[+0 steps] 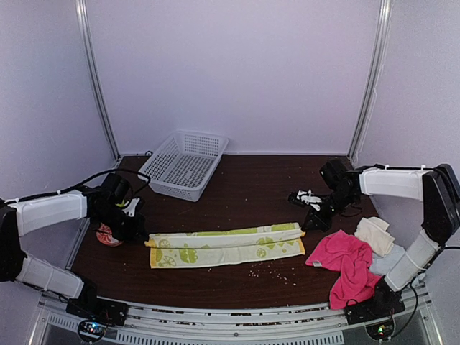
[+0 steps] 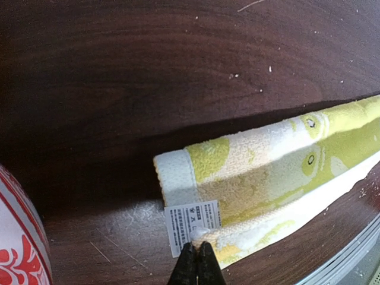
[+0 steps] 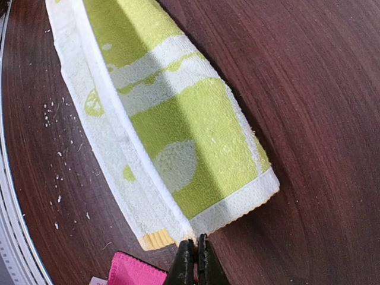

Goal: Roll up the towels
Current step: Fold the towel at the center of the board.

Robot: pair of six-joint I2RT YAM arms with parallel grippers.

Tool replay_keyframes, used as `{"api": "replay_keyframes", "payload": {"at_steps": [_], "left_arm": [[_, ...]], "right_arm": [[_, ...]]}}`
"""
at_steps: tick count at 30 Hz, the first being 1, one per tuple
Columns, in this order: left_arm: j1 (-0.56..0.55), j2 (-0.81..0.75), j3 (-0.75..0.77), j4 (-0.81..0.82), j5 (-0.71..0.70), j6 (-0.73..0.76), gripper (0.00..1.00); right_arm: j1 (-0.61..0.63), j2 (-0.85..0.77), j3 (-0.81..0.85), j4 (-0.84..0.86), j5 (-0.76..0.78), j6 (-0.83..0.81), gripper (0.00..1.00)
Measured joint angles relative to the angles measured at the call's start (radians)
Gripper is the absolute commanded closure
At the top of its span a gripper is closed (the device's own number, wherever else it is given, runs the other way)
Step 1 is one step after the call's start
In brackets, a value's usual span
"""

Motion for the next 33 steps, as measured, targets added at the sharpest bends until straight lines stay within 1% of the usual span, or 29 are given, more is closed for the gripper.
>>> {"api": "replay_keyframes", "payload": {"at_steps": [5,16,19,20,23,25,27,29,31,33], "left_arm": [[-0.019,0.021,-0.001,-0.017,-0.001,0.0,1.0],[-0.055,0.066,-0.001,-0.039,-0.009,-0.001,1.0],[-0.055,0.068,-0.001,-0.04,-0.017,-0.001,1.0],[-0.055,0.069,-0.001,-0.041,-0.019,-0.002,0.96],[-0.056,0.068,-0.001,-0.057,-0.026,-0.003,0.74],[-0.057,0.059,-0.001,-0.084,-0.035,-0.008,0.64],[-0.057,0.036,-0.001,-0.122,-0.047,-0.003,0.57],[-0.057,0.002,0.007,-0.17,-0.058,0.001,0.55],[-0.057,-0.035,0.038,-0.222,-0.067,0.01,0.56],[-0.057,-0.056,0.087,-0.25,-0.069,0.015,0.62]], "right_arm": [[0.023,-0.026,-0.028,-0.005,0.011,-0.021,1.0],[0.038,-0.024,-0.061,-0.003,0.041,-0.032,1.0],[0.046,-0.013,-0.061,0.0,0.044,-0.035,0.98],[0.05,-0.01,-0.061,0.001,0.046,-0.037,0.97],[0.06,-0.006,-0.064,0.0,0.051,-0.047,0.89],[0.065,-0.005,-0.065,-0.006,0.055,-0.057,0.76],[0.076,-0.008,-0.066,-0.027,0.058,-0.074,0.7],[0.093,-0.027,-0.073,-0.053,0.06,-0.103,0.66],[0.115,-0.074,-0.077,-0.084,0.058,-0.126,0.65],[0.129,-0.122,-0.068,-0.11,0.043,-0.136,0.65]]}}
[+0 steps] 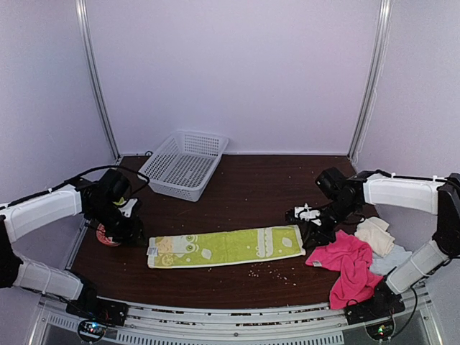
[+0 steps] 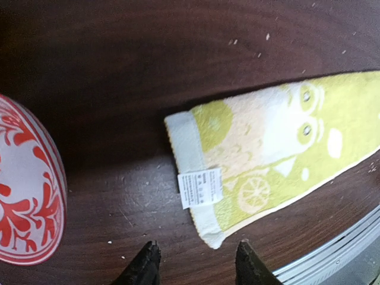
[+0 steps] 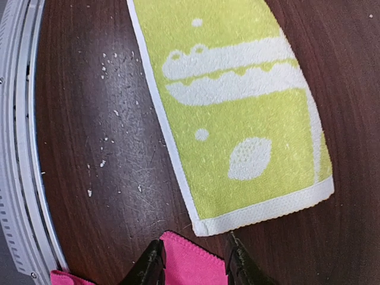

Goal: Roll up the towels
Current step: Fold the towel at the center of the board, then move the towel to the center of the board.

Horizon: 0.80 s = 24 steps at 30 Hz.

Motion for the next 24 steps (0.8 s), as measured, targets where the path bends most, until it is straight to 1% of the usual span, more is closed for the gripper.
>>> {"api": "replay_keyframes", "payload": {"at_steps": [3,6,9,13,17,24], "left_arm": [[0.0,0.002,0.055,0.018,0.0,0.004,0.77],[-0.003,0.034,0.068,0.062,0.008,0.001,0.91],[-0.02,0.084,0.068,0.106,0.021,0.001,0.99],[-0.057,0.146,0.068,0.176,0.034,-0.001,1.0],[-0.068,0.186,0.047,0.252,0.031,-0.008,1.0],[-0.068,0.257,-0.051,0.339,0.025,-0.031,1.0]], "right_arm": [[0.0,-0.017,0.055,-0.029,-0.017,0.005,0.65],[0.0,0.011,0.114,-0.017,-0.022,0.039,0.69],[0.0,0.076,0.155,0.019,0.0,0.101,0.72],[0.0,0.209,0.2,0.068,0.057,0.172,0.75],[0.0,0.286,0.211,0.092,0.105,0.223,0.76],[0.0,0.373,0.237,0.121,0.197,0.278,0.71]]}}
